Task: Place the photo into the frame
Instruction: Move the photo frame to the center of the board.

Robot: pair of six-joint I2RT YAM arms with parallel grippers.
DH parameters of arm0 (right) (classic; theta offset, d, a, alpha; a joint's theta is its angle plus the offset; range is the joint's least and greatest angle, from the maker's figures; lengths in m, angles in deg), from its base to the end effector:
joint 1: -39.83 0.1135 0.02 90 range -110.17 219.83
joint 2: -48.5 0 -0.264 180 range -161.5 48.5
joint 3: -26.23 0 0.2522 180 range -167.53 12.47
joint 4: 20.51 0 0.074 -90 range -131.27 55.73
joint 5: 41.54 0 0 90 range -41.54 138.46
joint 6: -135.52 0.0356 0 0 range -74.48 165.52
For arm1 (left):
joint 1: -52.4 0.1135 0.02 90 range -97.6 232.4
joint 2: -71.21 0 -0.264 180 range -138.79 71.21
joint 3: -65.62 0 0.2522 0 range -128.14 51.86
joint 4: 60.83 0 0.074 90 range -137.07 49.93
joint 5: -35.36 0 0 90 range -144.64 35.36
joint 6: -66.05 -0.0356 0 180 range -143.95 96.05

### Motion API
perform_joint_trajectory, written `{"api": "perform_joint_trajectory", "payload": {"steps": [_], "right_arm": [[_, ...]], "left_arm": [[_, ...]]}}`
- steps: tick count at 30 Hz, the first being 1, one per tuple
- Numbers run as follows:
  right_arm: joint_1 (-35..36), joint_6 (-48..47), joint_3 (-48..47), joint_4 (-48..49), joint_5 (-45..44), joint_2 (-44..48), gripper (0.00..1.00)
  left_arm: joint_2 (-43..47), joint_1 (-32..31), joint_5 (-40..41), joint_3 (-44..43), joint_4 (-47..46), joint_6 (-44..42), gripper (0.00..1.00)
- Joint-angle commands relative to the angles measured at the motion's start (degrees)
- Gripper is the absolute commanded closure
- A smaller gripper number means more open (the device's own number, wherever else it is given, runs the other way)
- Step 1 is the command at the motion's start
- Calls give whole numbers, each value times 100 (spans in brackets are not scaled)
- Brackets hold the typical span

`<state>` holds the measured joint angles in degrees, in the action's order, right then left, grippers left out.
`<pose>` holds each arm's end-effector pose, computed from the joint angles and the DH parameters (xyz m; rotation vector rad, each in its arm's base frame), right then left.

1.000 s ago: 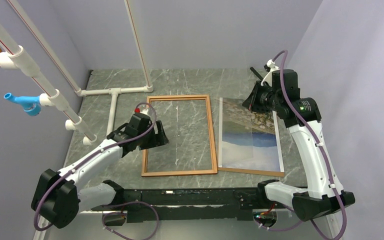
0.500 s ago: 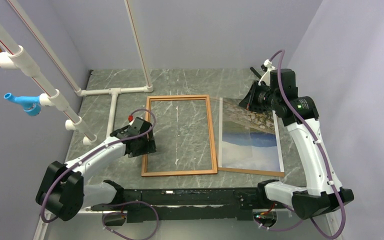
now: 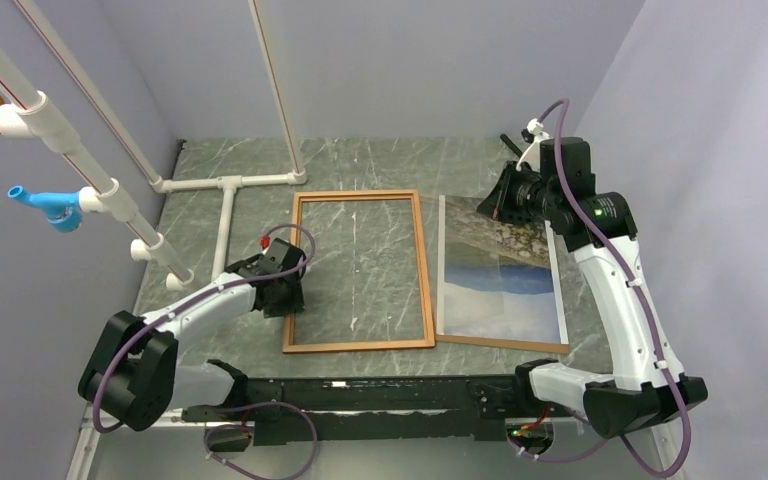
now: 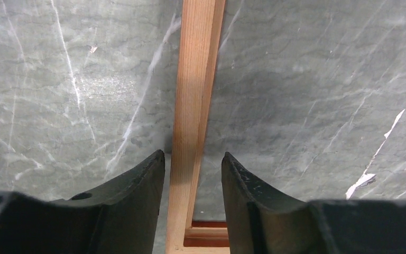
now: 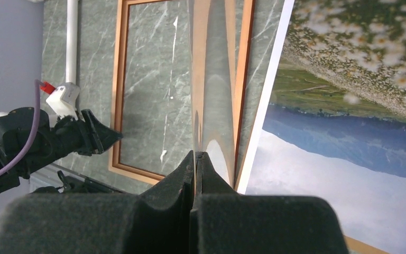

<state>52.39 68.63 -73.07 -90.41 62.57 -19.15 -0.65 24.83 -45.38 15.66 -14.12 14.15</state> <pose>0.2124 0.0562 0.4228 0.0734 2.2848 0.6078 0.1902 -0.0929 0.1687 -0.2932 2.7247 -0.0941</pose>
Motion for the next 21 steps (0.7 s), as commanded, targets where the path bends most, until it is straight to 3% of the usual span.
{"api": "perform_joint_trajectory", "payload": {"steps": [1, 13, 18, 21], "right_arm": [[-16, 69, -237, 295, 188, 12, 100], [-73, 512, -549, 721, 1595, -33, 100], [-111, 652, -375, 926, 1866, -54, 100], [-136, 712, -253, 1012, 1930, -36, 100]], "left_arm": [[22, 8, -155, 127, -300, -176, 55], [134, -33, -388, 315, -394, -222, 90], [245, -92, -424, 505, -493, -225, 100], [406, -166, -463, 635, -568, -234, 100]]}}
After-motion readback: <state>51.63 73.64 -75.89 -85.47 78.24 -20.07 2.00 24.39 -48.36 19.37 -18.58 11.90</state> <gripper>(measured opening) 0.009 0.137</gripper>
